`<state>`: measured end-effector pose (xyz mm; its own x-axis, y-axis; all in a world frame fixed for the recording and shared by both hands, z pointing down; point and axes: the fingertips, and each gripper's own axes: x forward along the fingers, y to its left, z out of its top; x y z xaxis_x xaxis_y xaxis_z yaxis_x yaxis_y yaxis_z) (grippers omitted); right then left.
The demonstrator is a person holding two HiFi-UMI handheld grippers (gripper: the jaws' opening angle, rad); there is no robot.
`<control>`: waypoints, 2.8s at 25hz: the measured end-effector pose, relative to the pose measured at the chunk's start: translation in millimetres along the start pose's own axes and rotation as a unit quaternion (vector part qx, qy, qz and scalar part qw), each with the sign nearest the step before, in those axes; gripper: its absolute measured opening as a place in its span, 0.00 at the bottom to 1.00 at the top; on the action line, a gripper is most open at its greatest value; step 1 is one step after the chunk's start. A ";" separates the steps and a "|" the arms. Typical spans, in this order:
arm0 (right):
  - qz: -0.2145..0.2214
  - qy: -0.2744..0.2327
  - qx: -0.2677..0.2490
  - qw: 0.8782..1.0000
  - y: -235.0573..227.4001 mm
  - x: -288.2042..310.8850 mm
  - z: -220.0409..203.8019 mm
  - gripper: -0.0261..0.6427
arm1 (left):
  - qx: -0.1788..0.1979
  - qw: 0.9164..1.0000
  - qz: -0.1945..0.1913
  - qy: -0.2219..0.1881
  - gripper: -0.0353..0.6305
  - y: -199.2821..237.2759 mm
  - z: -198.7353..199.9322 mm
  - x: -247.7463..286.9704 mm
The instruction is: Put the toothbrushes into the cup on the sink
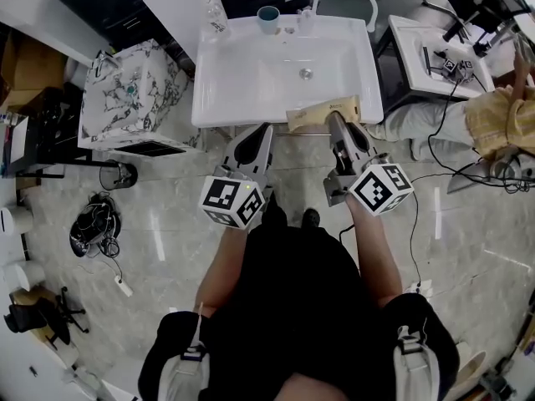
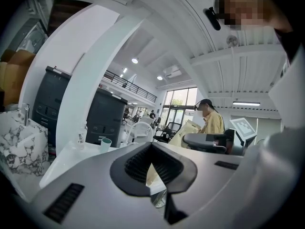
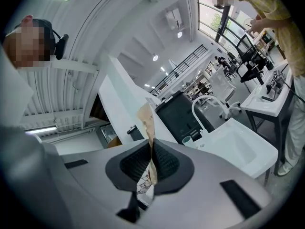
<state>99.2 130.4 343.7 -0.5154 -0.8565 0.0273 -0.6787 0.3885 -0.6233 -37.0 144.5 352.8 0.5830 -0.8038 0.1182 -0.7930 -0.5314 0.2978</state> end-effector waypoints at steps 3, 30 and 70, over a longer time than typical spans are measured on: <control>-0.006 -0.001 -0.005 1.000 4.5 18.8 -1.5 0.09 | 0.000 1.000 -0.008 -0.002 0.07 17.5 7.8 5.2; -0.055 0.008 -0.006 0.998 -7.4 92.8 -23.2 0.09 | -0.029 0.998 -0.044 0.031 0.07 95.6 -0.6 41.7; 0.048 0.063 0.012 0.997 -121.8 280.8 55.3 0.09 | -0.009 0.997 0.080 0.023 0.07 165.0 41.4 198.3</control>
<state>66.1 -176.2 384.0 -0.6396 -0.7661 0.0631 -0.6109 0.4567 -0.6468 -59.5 -113.6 386.1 0.4574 -0.8646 0.2082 -0.8732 -0.3923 0.2892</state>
